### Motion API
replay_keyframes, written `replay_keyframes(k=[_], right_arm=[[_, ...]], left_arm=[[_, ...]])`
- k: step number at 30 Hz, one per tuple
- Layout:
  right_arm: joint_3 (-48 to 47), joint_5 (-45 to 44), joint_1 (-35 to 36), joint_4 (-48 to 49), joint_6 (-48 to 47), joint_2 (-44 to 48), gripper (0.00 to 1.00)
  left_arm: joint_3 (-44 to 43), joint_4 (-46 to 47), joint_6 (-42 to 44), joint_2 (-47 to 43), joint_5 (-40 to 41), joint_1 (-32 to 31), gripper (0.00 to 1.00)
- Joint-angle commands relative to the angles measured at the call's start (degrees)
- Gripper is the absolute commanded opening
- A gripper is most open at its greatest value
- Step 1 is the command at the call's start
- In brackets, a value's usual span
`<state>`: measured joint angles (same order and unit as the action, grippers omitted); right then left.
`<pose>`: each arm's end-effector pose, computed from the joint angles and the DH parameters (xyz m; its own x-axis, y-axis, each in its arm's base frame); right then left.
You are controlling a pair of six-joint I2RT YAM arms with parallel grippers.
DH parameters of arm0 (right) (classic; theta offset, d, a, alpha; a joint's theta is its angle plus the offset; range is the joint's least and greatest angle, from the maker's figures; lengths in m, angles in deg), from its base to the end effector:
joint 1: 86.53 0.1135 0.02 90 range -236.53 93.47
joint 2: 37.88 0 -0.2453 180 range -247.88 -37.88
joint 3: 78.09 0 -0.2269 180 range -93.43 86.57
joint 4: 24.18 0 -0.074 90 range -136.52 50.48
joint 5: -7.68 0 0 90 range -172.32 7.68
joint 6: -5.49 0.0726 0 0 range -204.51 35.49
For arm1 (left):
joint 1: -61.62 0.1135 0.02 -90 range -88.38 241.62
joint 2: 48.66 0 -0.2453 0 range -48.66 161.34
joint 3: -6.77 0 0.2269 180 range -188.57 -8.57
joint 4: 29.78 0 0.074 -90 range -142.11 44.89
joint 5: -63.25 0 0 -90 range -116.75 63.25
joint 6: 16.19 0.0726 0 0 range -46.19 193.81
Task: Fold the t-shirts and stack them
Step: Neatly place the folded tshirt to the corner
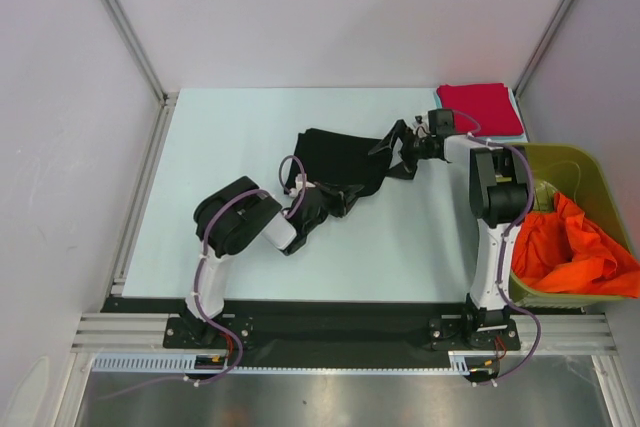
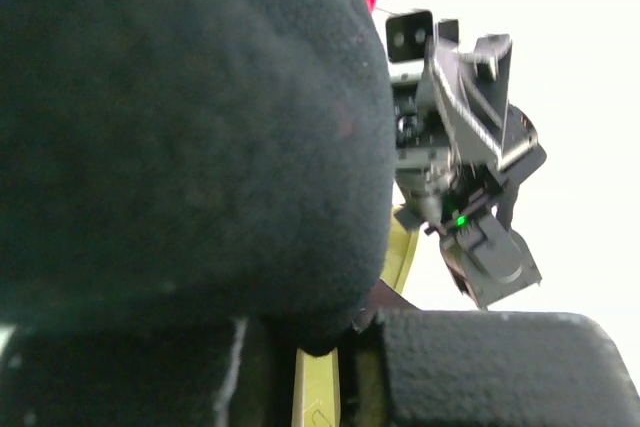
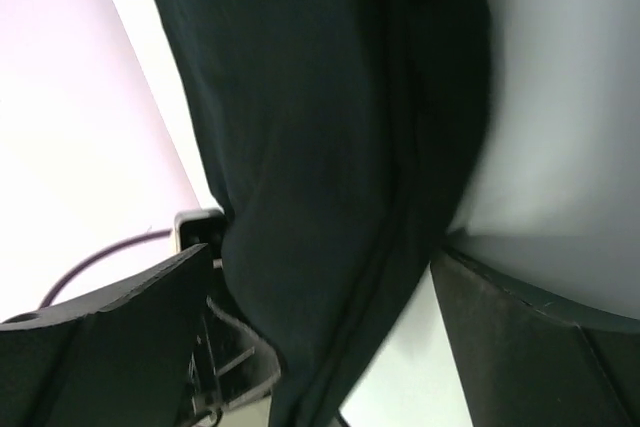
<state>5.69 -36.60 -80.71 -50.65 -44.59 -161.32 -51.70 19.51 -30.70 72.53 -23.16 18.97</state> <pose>0.4233 0.0954 0.1139 -0.9309 0.3555 -0.0839 0.1367 0.5522 0.8225 0.2925 -0.2632 0.0877 -0.5685 -0.7900 0.2296 -0.3236 -0.0419 -0.9453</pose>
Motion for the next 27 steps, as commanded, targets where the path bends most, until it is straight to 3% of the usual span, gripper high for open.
replay_keyframes(k=[1,3,4,9,11,12,13,15,16,20,23,27], right_arm=[[-3.31,-4.93,0.59,0.77,0.07,-4.88,0.97],[-3.14,-6.68,0.5,2.34,0.51,-5.06,0.87],[-3.14,-7.3,0.42,3.48,0.77,-5.23,0.73],[-5.16,-8.27,0.41,6.12,1.83,-6.9,0.54],[-7.53,-8.97,0.42,5.69,-0.36,-7.61,0.28],[-8.67,-9.76,0.42,4.64,-2.29,-7.52,0.18],[-9.81,-12.64,0.85,1.41,-7.53,-7.17,0.14],[-14.03,-17.47,1.73,-3.69,-14.93,-5.33,0.1],[-15.43,-21.5,2.43,-5.98,-18.01,-4.8,0.08],[-21.68,-26.72,2.44,-17.94,-29.01,-3.83,0.0],[-23.53,-27.26,2.52,-21.81,-37.24,-2.25,0.0],[-28.09,-33.4,1.91,-27.97,-41.57,0.55,0.0]], left_arm=[[0.07,9.65,-0.17,-3.85,-2.19,0.2,0.0],[0.16,9.38,-0.26,-4.29,-2.36,0.2,0.0],[0.16,9.3,-0.43,-4.29,-2.45,0.2,0.0],[0.94,8.07,0.18,-5.17,-3.16,0.11,0.01],[1.12,7.71,0.8,-5.7,-4.56,0.03,0.05],[1.47,7.37,1.06,-5.96,-5.69,0.03,0.09],[1.74,6.75,1.93,-7.01,-6.66,-0.06,0.14],[3.13,1.85,3.43,-9.29,-9.9,0.03,0.4],[3.93,-0.78,5.44,-10.69,-10.79,0.29,0.44],[7.53,-16.86,14.4,-19.83,-17.29,2.66,0.51],[10.77,-25.58,23.71,-26.93,-21.34,5.03,0.51],[13.95,-37.18,35.48,-36.97,-22.67,8.02,0.5]])
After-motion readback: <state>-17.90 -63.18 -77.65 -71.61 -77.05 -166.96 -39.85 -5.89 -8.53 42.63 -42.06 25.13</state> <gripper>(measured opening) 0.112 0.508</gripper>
